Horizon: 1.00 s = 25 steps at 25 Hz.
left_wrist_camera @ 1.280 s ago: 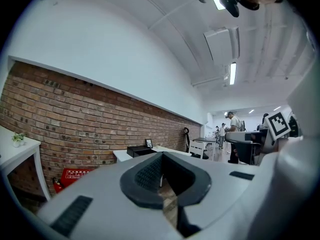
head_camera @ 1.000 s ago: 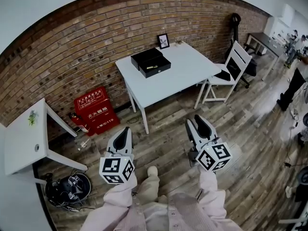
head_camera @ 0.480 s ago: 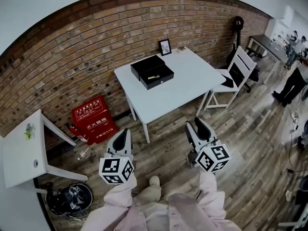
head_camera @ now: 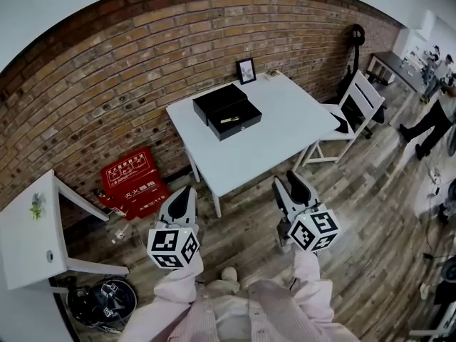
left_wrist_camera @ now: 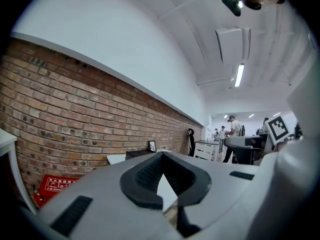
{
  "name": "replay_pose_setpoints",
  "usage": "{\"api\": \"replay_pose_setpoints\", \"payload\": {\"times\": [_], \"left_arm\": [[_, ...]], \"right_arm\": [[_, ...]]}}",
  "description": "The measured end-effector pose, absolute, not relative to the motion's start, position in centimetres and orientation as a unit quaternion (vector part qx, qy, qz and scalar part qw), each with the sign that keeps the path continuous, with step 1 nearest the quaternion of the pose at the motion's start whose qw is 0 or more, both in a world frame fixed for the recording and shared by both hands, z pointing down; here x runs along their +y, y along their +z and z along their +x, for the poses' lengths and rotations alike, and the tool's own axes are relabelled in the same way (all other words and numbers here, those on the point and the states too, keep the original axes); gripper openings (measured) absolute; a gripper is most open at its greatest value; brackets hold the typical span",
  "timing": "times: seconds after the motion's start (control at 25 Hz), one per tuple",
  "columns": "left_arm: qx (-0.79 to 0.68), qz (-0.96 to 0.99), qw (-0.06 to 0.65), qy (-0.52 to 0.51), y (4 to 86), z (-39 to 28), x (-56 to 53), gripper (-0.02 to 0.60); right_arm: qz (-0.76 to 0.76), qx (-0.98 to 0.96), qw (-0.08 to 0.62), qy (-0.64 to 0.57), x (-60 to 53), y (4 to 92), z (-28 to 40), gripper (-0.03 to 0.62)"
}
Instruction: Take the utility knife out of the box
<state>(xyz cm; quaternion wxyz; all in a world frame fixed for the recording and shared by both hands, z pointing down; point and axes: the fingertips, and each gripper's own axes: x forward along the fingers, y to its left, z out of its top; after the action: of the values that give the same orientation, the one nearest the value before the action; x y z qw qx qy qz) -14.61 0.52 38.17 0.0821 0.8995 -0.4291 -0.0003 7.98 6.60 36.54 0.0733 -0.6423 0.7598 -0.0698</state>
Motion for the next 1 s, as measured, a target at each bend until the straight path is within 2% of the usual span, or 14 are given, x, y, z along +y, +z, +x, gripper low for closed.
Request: {"api": "replay_pose_setpoints", "payload": {"times": [1.0], "left_arm": [[-0.433,0.896,0.098,0.019,41.3,-13.2,-7.5,-0.008]], "right_arm": [[-0.626,0.773,0.042,-0.099,-3.4,40.2,9.0,0.156]]}}
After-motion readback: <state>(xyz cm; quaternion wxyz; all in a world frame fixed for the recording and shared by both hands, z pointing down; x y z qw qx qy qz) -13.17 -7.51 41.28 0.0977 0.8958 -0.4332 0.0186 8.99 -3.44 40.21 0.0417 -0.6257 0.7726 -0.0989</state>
